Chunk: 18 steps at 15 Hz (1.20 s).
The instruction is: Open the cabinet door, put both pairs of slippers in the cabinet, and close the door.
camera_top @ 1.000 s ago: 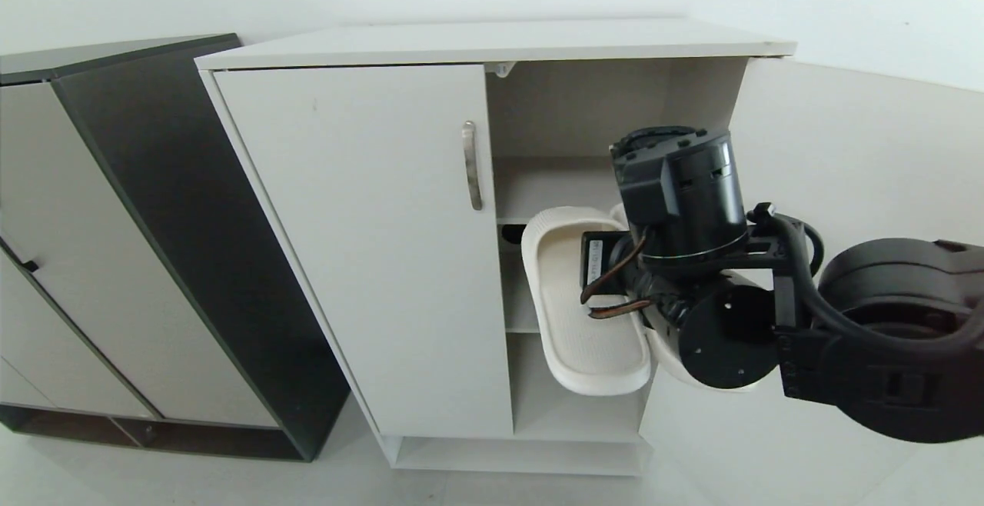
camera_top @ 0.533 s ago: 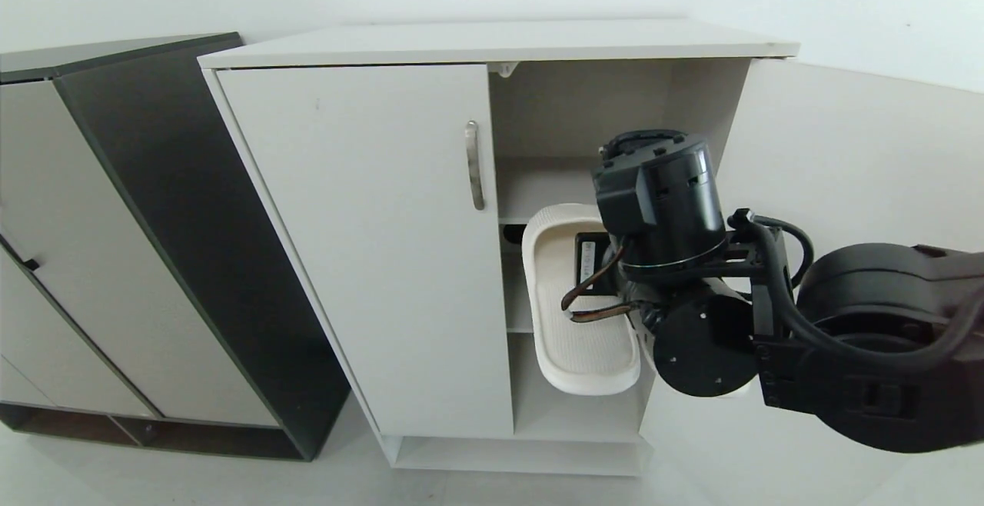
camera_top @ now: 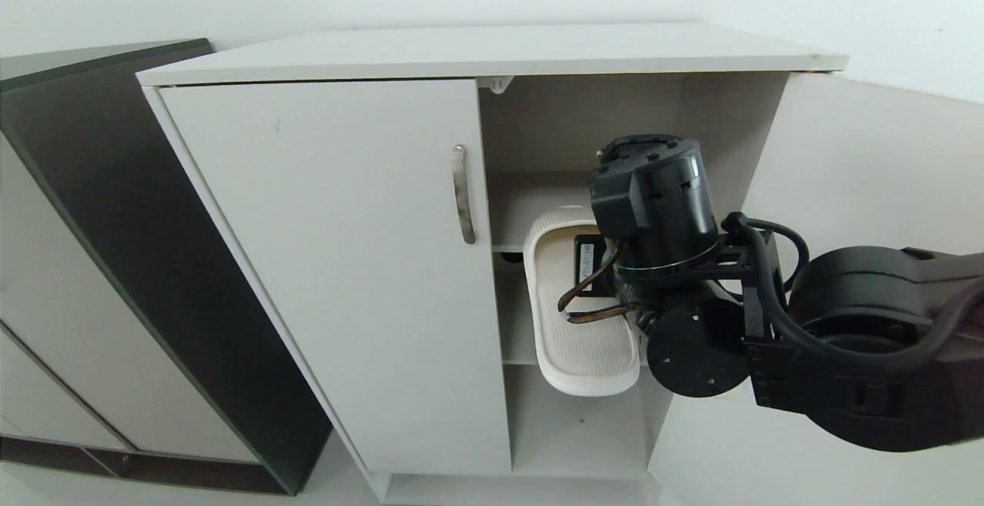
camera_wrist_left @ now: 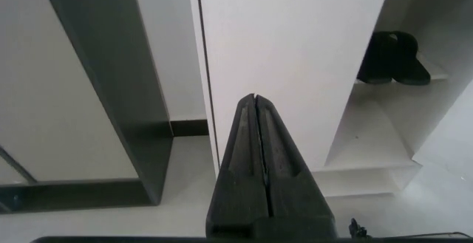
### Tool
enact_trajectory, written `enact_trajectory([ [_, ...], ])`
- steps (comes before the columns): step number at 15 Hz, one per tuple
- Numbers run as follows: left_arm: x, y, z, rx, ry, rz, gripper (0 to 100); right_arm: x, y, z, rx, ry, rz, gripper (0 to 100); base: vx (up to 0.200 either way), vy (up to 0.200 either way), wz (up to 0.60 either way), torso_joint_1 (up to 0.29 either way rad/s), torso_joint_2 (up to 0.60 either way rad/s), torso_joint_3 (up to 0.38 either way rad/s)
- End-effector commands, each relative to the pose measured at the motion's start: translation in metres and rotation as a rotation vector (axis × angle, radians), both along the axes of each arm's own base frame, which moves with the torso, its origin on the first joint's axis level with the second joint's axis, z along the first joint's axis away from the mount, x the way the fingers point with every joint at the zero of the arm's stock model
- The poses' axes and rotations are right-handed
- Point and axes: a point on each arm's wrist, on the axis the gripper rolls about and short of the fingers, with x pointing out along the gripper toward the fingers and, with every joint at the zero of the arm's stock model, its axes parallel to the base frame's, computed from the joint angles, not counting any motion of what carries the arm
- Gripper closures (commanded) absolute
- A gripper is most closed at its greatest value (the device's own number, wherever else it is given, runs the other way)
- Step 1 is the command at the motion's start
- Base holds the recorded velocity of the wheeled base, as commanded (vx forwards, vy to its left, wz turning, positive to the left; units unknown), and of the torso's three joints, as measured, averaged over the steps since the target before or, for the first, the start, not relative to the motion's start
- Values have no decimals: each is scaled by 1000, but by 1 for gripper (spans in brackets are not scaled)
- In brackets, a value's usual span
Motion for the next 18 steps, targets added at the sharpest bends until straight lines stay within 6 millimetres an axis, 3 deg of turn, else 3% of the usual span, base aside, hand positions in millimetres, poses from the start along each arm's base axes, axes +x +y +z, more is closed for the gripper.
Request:
enact_trajectory([
  [1, 0, 0, 0, 0, 0, 0, 100, 0, 0, 1, 3, -1, 0, 100, 200, 0, 0, 2, 7, 7],
  [6, 0, 0, 0, -2, 0, 2, 100, 1, 2, -6, -6, 9, -1, 100, 200, 0, 0, 2, 1, 4],
  [12, 0, 0, 0, 0, 0, 2, 100, 3, 3, -5, 7, 2, 0, 100, 0, 0, 0, 0, 0, 0],
  [18, 0, 0, 0, 0, -1, 2, 100, 53, 8, -7, 4, 1, -19, 100, 0, 0, 0, 0, 0, 0],
])
